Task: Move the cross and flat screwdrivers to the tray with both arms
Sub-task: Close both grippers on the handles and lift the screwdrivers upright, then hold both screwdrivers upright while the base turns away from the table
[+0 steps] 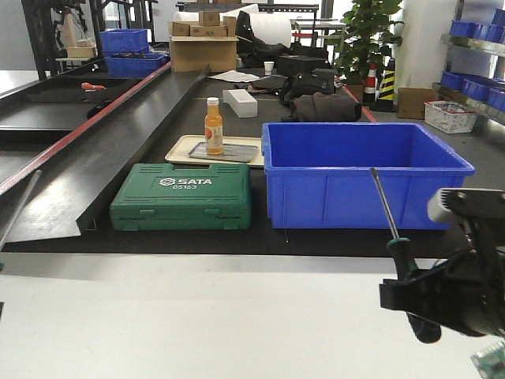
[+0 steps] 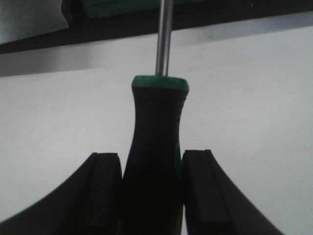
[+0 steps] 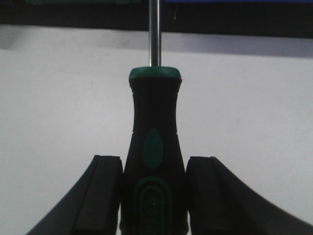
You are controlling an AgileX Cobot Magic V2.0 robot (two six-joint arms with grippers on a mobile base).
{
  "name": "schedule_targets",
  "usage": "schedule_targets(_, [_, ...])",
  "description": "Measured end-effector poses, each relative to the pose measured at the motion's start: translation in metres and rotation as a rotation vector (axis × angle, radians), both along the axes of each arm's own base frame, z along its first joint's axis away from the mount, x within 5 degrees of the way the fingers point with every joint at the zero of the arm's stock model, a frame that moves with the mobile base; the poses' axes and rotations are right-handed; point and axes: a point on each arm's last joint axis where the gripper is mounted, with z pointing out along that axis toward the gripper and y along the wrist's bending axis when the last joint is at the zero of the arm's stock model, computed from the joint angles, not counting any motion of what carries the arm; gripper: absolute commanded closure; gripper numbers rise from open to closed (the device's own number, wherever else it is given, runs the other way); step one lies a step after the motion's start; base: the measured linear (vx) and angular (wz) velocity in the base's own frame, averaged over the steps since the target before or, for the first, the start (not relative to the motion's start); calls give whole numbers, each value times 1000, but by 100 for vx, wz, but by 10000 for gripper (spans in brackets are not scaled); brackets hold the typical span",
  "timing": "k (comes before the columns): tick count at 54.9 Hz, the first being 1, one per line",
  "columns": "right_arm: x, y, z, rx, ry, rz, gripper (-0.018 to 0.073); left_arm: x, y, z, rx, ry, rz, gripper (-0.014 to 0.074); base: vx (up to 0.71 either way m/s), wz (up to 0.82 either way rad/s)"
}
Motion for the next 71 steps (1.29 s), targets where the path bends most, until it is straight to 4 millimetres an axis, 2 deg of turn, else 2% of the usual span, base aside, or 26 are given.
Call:
schedule_targets(6, [-27, -8, -2, 12, -101, 1, 567, -30, 3, -1, -16, -89, 10, 596, 0, 0])
schedule_targets(16, [-69, -20, -3, 38, -231, 2, 567, -66, 6, 3, -29, -228, 16, 596, 0, 0])
schedule_targets(22, [-88, -26, -4, 17, -286, 7, 567, -77, 7, 6, -33, -272, 16, 596, 0, 0])
schedule_targets(31, [-107, -33, 1, -22, -364, 12, 567, -80, 7, 6, -33, -277, 15, 596, 0, 0])
schedule_targets(40, [-113, -35, 3, -33, -365, 10, 567, -80, 7, 4, -31, -255, 12, 596, 0, 0])
schedule_targets(71, [-114, -35, 1, -36, -355, 9, 567, -80, 7, 3, -31, -249, 11, 596, 0, 0])
